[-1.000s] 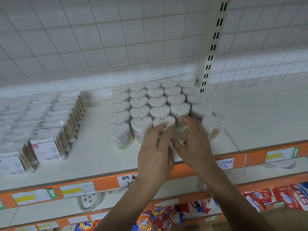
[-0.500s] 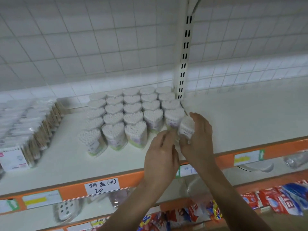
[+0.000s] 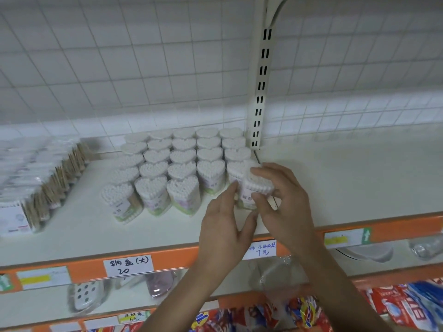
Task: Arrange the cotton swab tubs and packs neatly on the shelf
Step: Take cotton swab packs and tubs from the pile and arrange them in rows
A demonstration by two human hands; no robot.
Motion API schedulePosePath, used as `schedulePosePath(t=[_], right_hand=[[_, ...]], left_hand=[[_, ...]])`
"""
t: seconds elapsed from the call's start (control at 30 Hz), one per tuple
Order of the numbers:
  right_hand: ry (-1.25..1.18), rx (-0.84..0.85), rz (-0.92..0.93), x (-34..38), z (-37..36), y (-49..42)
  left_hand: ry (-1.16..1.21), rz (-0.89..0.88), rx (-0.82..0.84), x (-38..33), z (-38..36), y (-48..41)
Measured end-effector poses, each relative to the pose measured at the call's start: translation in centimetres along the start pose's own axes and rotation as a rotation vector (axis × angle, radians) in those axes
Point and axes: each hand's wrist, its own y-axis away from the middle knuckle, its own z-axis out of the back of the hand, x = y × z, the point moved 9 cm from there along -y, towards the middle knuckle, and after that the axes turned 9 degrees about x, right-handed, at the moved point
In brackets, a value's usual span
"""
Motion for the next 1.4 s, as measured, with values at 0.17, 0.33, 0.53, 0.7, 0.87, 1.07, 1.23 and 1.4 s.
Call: schedulePosePath(t=[0.17,0.33,0.53,0.7,0.87,1.07,1.23,1.4], right_hand=[[-0.145,0.073,-0.009,0.0,-1.9,-0.4],[-0.159,0.061,-0.090,-1.2,-4.0,-0.4],[-0.116,0.112,0.023,-0.4,-5.7,-0.2],[-0.042,0.080,0.023,-0.7,-6.7,0.4],[-0.027,0.048,-0.028,-1.3,-7.4,0.5],[0.043,0.019,-0.023,-1.1,-7.6,0.2],[0.086,0.005,-0.021,-1.2,-7.9,0.0],[0.098,0.023,-0.029,-1.4,-8.1,-0.1]], left_hand=[[-0.045,0.043,-0.114,0.7,1.5,0.1],[-0.123,0.102,-0.129,1.7,1.9,1.1],[-0.140,0.145,-0.153,2.9,2.8,1.9],[-0.160,0.143,-0.146,3.6,3.2,2.2],[-0.201,0.117,-0.165,3.5,3.3,2.3],[-0.324,0.106,-0.323,3.5,5.8,2.4],[-0.427,0.092,-0.364,4.1,6.9,1.8],[-0.471,0.084,-0.346,4.7,6.8,1.7]])
